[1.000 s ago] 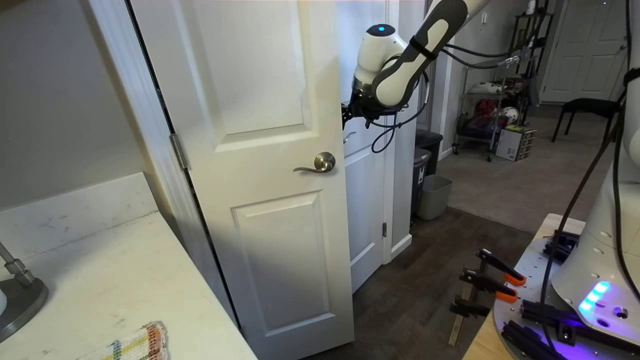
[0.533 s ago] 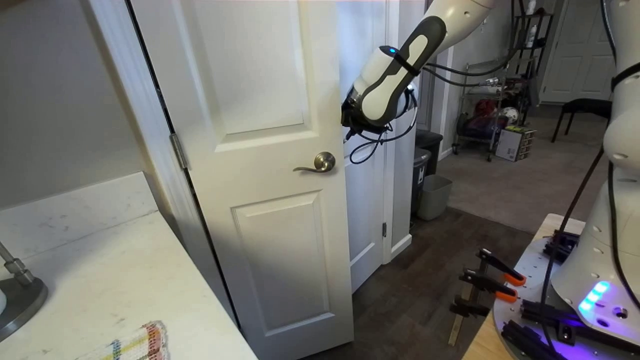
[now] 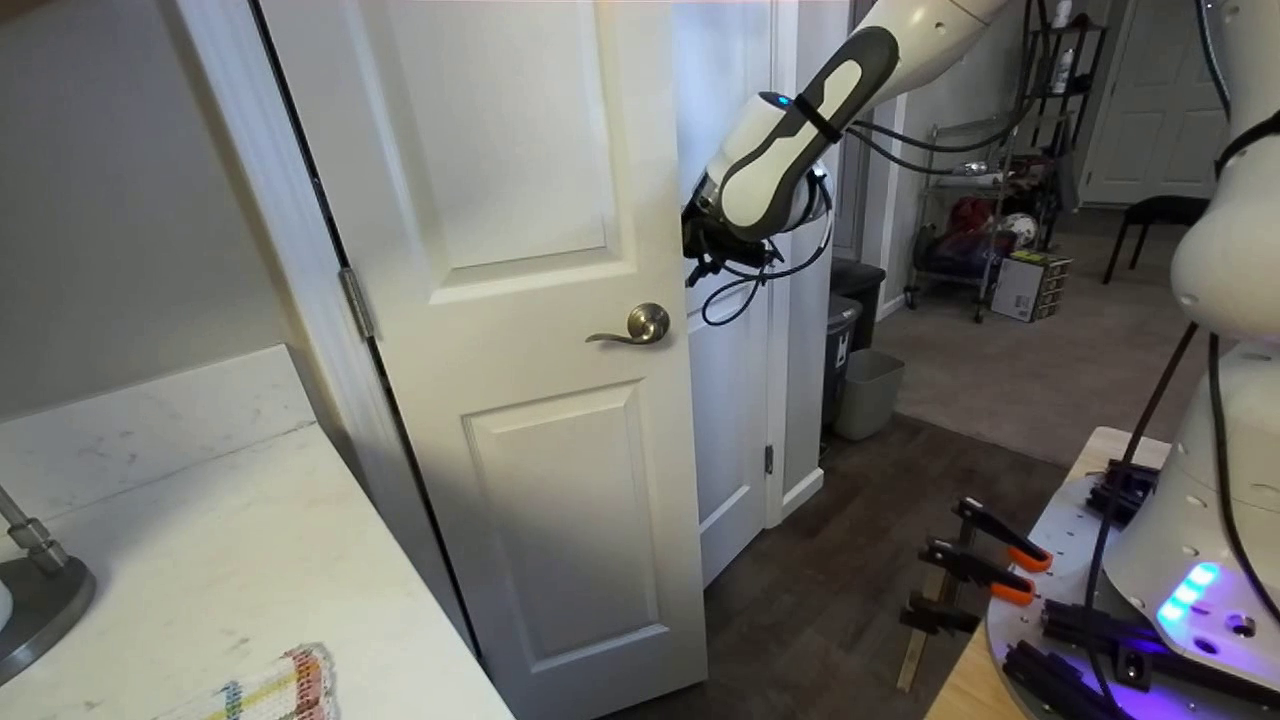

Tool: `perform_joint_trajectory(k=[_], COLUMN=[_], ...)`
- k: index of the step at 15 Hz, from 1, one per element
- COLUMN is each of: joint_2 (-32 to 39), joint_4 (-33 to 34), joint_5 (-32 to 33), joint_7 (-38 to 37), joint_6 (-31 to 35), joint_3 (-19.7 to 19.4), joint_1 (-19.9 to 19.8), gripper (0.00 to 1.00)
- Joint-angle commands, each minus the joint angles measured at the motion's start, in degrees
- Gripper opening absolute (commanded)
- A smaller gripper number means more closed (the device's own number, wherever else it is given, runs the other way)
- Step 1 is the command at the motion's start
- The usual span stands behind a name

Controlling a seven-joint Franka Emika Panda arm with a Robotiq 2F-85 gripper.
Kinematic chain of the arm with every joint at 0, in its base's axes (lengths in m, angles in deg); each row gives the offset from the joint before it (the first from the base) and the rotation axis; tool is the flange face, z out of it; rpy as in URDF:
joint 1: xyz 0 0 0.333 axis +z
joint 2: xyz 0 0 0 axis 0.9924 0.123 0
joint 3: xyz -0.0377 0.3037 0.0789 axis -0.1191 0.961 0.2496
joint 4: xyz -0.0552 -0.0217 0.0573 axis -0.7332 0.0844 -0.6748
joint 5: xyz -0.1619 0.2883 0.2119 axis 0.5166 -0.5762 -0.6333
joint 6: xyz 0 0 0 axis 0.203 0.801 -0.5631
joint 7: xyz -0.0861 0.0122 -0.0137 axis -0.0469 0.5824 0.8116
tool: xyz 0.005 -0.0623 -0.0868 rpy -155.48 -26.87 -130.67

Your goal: Open the closet door

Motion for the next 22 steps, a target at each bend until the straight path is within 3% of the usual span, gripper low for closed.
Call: perform_joint_trajectory(k=[1,9,12,13,16,17,18,19,22], joint_2=[-5.54,-7.04,-7.53,-9.76,-11.44,-11.62,-12.26,-13.03,-13.47], joint_4=[-1.98,-2.05,-2.08,-2.64,-2.75,-2.85,-2.97,-3.03,-2.82], joint_5=[-0.83,-3.01,-2.3,-11.5,-14.3,-8.29,-7.67,-11.95,-10.81], joint_7=[1.25,5.35,4.87,11.16,14.31,9.89,9.89,13.84,13.2], joint_6=[-4.15,-6.19,-8.78,-9.94,-14.14,-15.53,-16.61,-17.43,-18.98], joint_3=[-4.27,-0.43,-0.73,-9.26,-17.31,-14.95,-16.59,-21.76,-25.96], joint_1=[2.81,1.81,2.67,11.61,18.83,16.03,17.6,22.94,26.82], gripper=[1.0,1.0,1.0,1.0,1.0,1.0,1.0,1.0,1.0])
